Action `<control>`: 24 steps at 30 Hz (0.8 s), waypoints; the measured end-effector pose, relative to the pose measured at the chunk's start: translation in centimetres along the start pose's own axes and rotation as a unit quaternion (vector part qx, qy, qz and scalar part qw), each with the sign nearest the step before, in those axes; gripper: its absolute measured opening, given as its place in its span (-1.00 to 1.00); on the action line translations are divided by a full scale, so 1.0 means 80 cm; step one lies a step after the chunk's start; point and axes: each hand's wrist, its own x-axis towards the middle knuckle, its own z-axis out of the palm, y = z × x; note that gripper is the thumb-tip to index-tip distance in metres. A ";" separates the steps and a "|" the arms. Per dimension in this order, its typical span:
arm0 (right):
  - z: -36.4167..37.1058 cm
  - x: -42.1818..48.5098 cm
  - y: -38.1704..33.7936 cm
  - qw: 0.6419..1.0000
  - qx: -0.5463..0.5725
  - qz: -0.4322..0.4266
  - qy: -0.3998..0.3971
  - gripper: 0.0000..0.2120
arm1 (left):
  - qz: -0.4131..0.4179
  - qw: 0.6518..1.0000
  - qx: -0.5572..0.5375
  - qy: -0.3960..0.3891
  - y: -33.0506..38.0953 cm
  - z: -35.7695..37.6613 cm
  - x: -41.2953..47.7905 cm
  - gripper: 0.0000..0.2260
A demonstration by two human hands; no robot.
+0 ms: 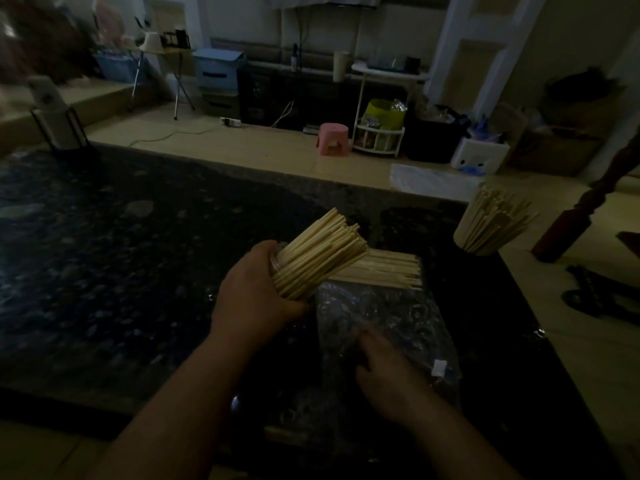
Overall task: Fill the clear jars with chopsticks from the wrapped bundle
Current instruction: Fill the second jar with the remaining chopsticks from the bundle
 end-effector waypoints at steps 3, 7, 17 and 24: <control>0.021 0.013 0.002 0.996 -0.032 0.069 0.053 -0.38 | -0.017 1.000 -0.005 0.014 0.000 -0.001 0.005 -0.21; 0.031 0.045 -0.001 0.987 -0.041 0.091 0.125 -0.39 | -0.042 0.999 -0.013 0.025 -0.002 0.002 0.013 -0.19; -0.022 0.144 -0.014 0.985 -0.104 0.066 0.122 -0.44 | -0.050 0.999 -0.010 0.010 -0.015 0.005 0.031 -0.15; -0.015 0.195 0.017 0.973 -0.193 0.065 0.106 -0.67 | -0.059 0.998 -0.011 0.006 -0.023 0.004 0.038 -0.14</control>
